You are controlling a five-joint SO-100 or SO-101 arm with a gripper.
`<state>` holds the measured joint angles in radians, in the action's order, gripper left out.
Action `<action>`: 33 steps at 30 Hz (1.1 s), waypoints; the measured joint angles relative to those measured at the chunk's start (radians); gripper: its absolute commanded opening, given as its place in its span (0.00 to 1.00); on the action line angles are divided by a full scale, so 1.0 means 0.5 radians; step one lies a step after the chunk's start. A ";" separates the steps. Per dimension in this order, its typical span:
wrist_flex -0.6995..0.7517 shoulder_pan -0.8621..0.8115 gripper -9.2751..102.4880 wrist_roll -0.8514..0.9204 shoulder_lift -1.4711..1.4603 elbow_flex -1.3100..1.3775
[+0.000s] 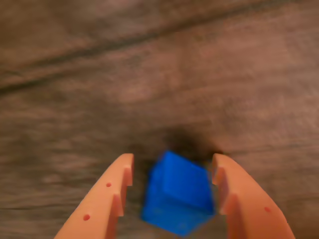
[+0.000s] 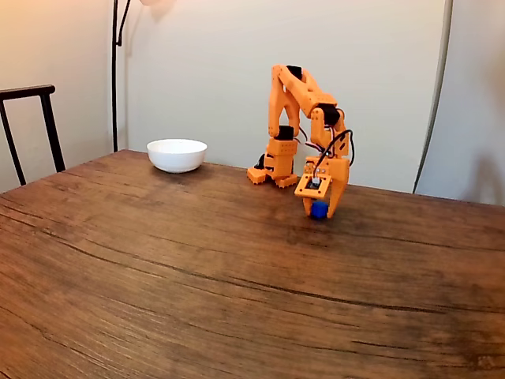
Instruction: Grasp the cube and drop it in the bowl
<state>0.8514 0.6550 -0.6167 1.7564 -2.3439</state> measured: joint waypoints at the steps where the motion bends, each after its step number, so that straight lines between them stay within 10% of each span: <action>1: 0.064 0.006 0.28 0.000 -0.015 0.025; 19: 0.362 0.012 0.37 0.000 0.034 0.101; 33: 0.341 0.012 0.23 0.000 0.049 0.083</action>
<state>1.0216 0.6611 -0.6167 1.7810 -2.3025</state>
